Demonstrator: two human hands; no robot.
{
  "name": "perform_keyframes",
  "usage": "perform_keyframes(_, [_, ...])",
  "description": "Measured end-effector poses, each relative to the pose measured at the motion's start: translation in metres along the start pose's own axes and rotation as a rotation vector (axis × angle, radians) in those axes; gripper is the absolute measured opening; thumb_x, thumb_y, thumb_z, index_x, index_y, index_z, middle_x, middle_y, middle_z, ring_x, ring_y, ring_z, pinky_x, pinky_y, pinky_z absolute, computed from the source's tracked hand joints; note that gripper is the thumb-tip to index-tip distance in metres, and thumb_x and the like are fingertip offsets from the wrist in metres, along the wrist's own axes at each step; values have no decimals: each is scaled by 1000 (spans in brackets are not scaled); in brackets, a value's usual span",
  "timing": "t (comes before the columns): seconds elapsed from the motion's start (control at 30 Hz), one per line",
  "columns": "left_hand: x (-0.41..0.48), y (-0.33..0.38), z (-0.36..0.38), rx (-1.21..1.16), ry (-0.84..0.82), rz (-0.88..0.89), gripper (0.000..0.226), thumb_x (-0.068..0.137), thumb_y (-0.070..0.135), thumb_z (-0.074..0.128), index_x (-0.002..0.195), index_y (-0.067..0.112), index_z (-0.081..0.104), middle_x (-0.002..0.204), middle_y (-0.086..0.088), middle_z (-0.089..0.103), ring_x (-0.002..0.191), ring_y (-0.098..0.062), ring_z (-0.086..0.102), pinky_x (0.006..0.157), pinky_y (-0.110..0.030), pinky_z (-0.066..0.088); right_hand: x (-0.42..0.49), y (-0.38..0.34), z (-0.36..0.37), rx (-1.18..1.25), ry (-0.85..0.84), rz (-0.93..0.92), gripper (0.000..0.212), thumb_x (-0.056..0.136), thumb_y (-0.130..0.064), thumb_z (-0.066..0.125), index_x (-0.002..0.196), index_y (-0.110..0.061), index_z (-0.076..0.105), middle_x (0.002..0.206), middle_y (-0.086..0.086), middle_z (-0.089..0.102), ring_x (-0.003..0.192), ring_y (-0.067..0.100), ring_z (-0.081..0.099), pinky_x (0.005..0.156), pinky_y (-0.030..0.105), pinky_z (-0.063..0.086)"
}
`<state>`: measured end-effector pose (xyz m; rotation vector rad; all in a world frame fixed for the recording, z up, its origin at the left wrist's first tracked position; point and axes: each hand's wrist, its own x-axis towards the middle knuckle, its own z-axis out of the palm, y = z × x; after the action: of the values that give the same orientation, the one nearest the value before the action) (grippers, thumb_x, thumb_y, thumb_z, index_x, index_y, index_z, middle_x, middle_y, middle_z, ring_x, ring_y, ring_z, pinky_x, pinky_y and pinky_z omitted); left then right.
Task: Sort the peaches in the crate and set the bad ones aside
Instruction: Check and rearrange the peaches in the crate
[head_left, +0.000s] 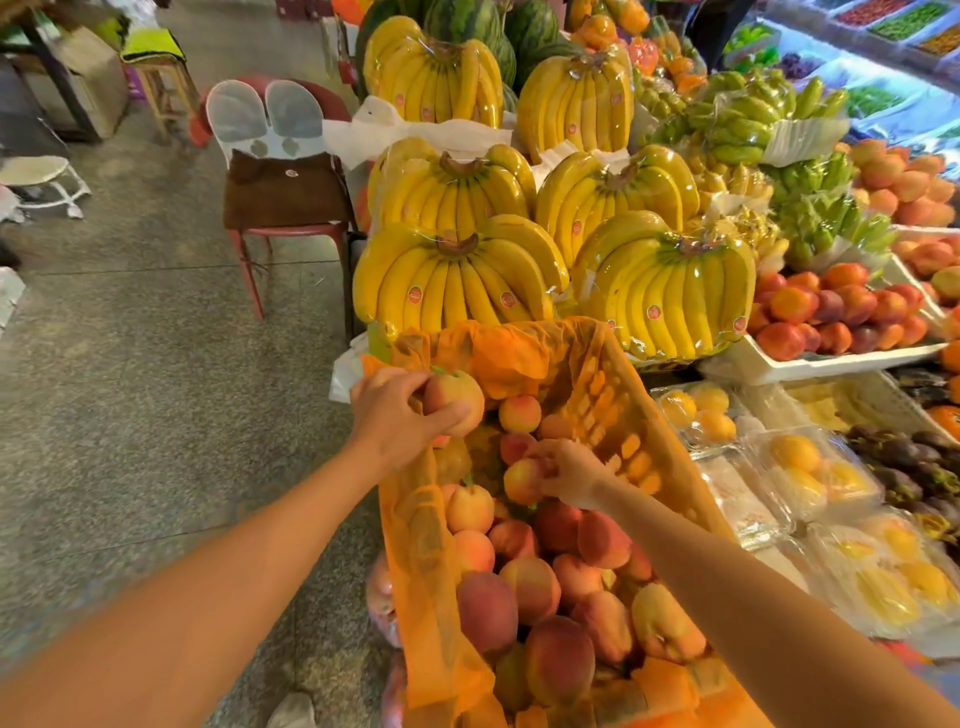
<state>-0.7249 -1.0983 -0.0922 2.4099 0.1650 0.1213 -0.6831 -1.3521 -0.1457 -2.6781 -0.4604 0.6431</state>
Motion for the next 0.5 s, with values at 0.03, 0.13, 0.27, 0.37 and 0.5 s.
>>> perform_keyframes(0.03, [2,-5,4,23,-21,-3,83,55,86,44,101,21,67,106,0,59,109,-23,50,95,-41,31,6,2,6,-46,-5,12,41,88,-17,64,128,-13,56,113,9,62,101,25,60,83,38,53])
perform_keyframes(0.13, [4,-4,8,-1,-51,-6,93,49,86,43,119,27,62,125,2,51,125,-22,37,106,-37,20,18,9,19,-137,-7,39,42,87,-20,65,127,-12,54,113,10,56,101,25,56,78,31,47])
perform_keyframes(0.27, [1,9,5,8,-71,8,99,47,83,41,125,26,59,128,2,46,128,-24,25,108,-36,17,30,18,30,-181,-17,45,40,85,-20,65,124,-15,56,118,10,54,109,28,55,82,28,41])
perform_keyframes(0.37, [5,17,7,119,-110,75,95,50,85,41,123,27,60,124,1,46,123,-23,30,103,-34,21,33,19,35,-182,-52,38,36,86,-15,63,122,-16,60,119,9,57,110,26,55,88,31,45])
perform_keyframes(0.5, [13,37,16,148,-256,115,78,65,69,67,129,25,54,120,-3,46,115,-22,42,97,-35,37,35,17,18,-132,-124,76,34,84,-26,70,116,-14,64,108,5,64,98,23,62,79,34,55])
